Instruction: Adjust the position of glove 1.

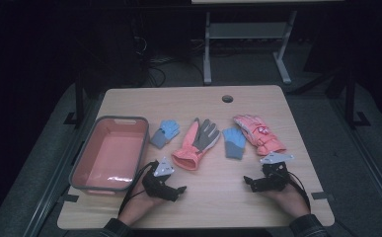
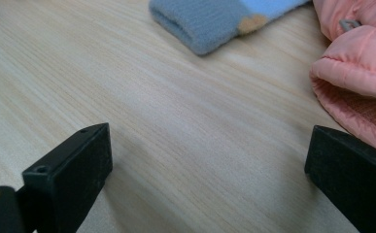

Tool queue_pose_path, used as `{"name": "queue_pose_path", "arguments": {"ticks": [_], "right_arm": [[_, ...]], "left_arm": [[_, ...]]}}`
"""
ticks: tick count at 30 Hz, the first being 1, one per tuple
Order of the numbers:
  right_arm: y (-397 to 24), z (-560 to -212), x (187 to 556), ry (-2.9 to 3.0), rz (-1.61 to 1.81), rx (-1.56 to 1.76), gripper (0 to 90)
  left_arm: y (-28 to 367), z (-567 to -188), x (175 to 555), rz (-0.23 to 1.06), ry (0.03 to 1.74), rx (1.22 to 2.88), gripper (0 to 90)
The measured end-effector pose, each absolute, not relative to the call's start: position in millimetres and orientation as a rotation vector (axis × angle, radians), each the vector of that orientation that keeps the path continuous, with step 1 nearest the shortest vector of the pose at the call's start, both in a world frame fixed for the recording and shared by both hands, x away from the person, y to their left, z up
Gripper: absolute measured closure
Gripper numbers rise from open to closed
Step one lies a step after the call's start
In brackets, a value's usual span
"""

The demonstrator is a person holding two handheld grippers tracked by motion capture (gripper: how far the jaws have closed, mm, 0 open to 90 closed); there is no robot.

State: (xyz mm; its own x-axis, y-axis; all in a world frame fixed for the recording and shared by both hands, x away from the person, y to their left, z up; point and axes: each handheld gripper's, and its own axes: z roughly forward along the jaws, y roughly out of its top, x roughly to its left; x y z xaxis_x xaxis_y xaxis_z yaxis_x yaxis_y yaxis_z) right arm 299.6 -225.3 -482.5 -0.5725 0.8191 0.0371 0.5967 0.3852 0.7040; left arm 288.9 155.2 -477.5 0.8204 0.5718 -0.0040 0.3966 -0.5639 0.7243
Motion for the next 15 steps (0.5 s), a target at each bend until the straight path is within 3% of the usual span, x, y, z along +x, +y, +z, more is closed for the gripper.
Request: {"name": "queue_pose_path", "arguments": {"ticks": [8, 12, 15], "right_arm": [[-225.7, -482.2, 299.0, 2.339, 0.986, 1.230, 2.7], [-225.8, -478.5, 298.6, 2.350, 0.990, 1.226, 14.2], [-224.5, -474.8, 300.5, 2.364, 1.012, 1.241, 16.9]], "left_arm": [[158.5, -476.9, 282.0, 0.282, 0.660, 2.261, 12.6], [158.9, -476.7, 280.9, 0.280, 0.659, 2.263, 12.6], [159.4, -476.8, 280.3, 0.280, 0.656, 2.263, 12.6]]}}
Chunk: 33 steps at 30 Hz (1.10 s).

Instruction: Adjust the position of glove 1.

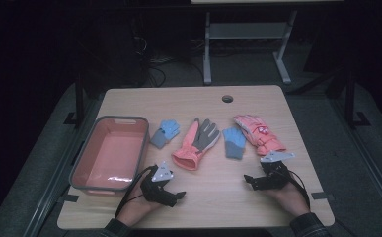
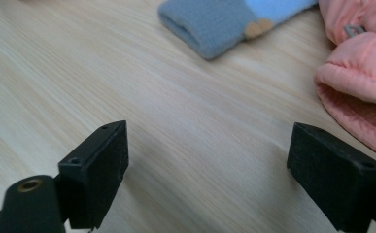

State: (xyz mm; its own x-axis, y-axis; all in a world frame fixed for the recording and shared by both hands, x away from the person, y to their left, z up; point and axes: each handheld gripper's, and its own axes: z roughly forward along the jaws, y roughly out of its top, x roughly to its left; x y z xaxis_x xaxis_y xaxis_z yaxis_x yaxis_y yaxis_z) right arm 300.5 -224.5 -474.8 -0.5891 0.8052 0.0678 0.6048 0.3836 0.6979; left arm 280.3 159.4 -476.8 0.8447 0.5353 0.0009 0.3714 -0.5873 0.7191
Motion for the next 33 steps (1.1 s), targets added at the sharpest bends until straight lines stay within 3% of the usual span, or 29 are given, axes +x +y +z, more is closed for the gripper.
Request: {"name": "queue_pose_path", "arguments": {"ticks": [6, 14, 15, 17, 25, 33], "right_arm": [[-217, -467, 300, 2.390, 1.016, 1.211, 26.6], [-215, -460, 306, 2.429, 1.045, 1.191, 47.7], [-214, -456, 308, 2.432, 1.077, 1.185, 56.8], [-214, -454, 310, 2.433, 1.093, 1.167, 65.1], [-208, -450, 323, 2.460, 1.099, 1.152, 89.7], [-204, -448, 339, 2.453, 1.131, 1.126, 89.8]], "left_arm": [[160, -477, 280, 0.278, 0.654, 2.265, 12.6], [160, -477, 280, 0.278, 0.654, 2.266, 12.6], [160, -477, 280, 0.278, 0.653, 2.267, 12.6], [160, -476, 280, 0.277, 0.653, 2.270, 12.6], [160, -476, 280, 0.274, 0.658, 2.265, 12.6], [160, -476, 281, 0.274, 0.655, 2.267, 12.6]]}}
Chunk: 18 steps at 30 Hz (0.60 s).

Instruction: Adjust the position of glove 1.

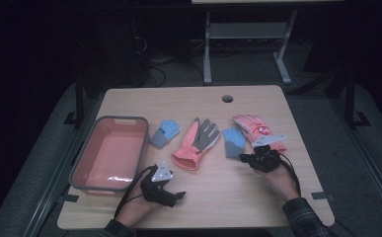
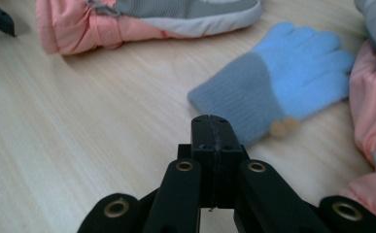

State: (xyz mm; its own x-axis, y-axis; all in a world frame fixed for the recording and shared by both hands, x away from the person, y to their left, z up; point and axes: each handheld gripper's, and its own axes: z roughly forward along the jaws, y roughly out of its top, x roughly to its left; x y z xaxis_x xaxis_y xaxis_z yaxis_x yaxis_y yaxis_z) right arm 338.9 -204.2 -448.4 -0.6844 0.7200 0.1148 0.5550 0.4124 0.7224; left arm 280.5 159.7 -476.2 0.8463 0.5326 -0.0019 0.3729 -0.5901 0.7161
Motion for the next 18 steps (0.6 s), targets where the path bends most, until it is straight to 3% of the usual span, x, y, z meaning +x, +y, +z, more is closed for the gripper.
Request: {"name": "queue_pose_path", "arguments": {"ticks": [18], "right_arm": [[-198, -451, 381, 2.429, 1.143, 1.151, 89.7]], "left_arm": [[160, -476, 281, 0.272, 0.645, 2.270, 12.6]]}}
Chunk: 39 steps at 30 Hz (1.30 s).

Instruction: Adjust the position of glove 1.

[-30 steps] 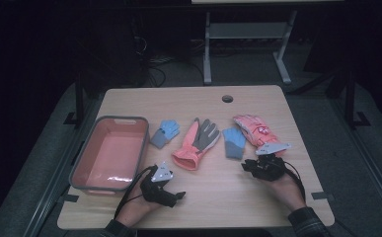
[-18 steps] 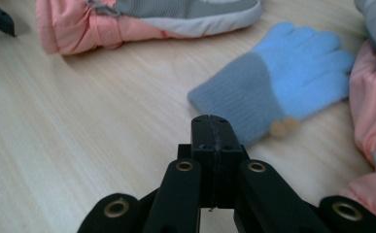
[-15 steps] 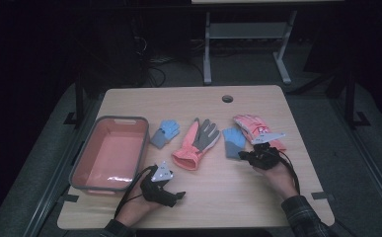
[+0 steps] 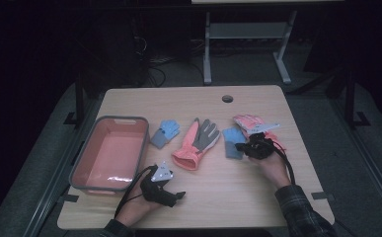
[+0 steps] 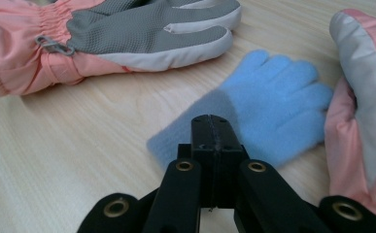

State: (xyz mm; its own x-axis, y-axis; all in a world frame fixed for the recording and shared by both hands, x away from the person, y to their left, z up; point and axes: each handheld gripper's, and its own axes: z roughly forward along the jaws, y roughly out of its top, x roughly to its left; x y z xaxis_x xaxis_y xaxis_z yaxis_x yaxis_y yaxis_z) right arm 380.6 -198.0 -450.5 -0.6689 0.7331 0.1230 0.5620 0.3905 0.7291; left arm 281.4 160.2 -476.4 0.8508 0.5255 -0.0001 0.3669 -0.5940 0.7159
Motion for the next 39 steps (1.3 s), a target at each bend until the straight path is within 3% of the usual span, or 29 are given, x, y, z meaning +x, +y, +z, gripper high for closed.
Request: {"name": "queue_pose_path", "arguments": {"ticks": [15, 39], "right_arm": [[-185, -463, 388, 2.497, 1.086, 1.126, 89.8], [-169, -460, 337, 2.643, 1.113, 1.007, 89.8]], "left_arm": [[160, -476, 281, 0.271, 0.646, 2.269, 12.6], [160, -476, 281, 0.271, 0.645, 2.270, 12.6]]}}
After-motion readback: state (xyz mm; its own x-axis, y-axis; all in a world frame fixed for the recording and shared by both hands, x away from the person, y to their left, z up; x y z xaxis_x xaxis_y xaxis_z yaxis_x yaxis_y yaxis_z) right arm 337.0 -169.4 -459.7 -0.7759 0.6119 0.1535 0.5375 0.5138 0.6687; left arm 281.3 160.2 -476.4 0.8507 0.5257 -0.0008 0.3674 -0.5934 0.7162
